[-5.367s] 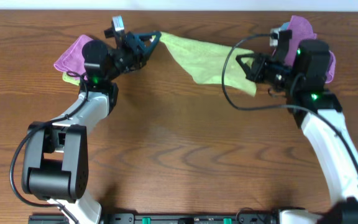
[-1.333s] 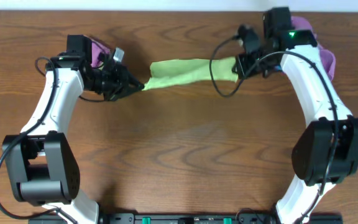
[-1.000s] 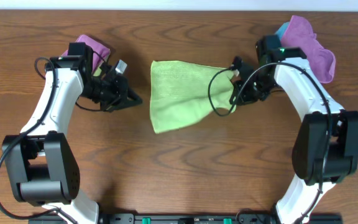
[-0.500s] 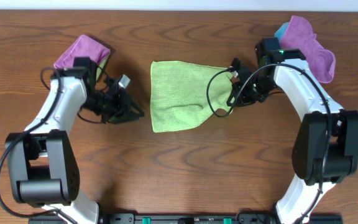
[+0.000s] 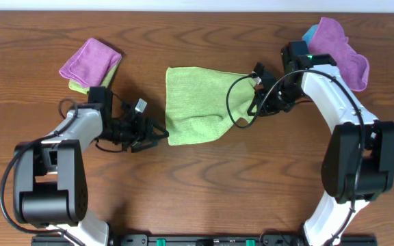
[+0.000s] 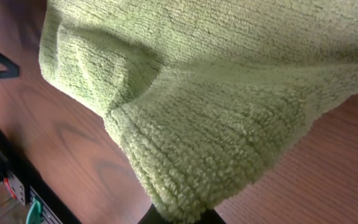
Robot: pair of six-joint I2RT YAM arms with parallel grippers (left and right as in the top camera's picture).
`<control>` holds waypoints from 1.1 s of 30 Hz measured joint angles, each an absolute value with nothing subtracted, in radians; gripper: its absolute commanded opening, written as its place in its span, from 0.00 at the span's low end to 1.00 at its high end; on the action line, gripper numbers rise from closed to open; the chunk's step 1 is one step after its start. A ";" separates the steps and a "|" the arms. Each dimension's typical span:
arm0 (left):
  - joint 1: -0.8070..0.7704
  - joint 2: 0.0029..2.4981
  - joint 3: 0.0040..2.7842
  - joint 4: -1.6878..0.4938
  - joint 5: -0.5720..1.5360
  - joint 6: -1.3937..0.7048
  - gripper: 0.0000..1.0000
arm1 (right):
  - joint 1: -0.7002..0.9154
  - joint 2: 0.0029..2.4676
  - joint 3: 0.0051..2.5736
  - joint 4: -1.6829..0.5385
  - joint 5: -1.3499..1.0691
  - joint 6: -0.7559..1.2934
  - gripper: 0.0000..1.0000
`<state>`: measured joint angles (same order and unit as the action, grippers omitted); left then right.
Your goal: Fold the cloth
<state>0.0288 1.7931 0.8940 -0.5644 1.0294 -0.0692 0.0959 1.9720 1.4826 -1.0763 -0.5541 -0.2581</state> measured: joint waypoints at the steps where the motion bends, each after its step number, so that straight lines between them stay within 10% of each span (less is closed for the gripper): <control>1: 0.029 1.793 0.876 -0.534 1.034 -0.082 0.64 | 0.096 1.972 1.482 -1.076 -0.554 -0.258 0.02; 33: -0.110 1.796 0.745 -0.038 0.934 -0.417 0.59 | 0.096 1.972 1.483 -1.076 -0.573 -0.258 0.02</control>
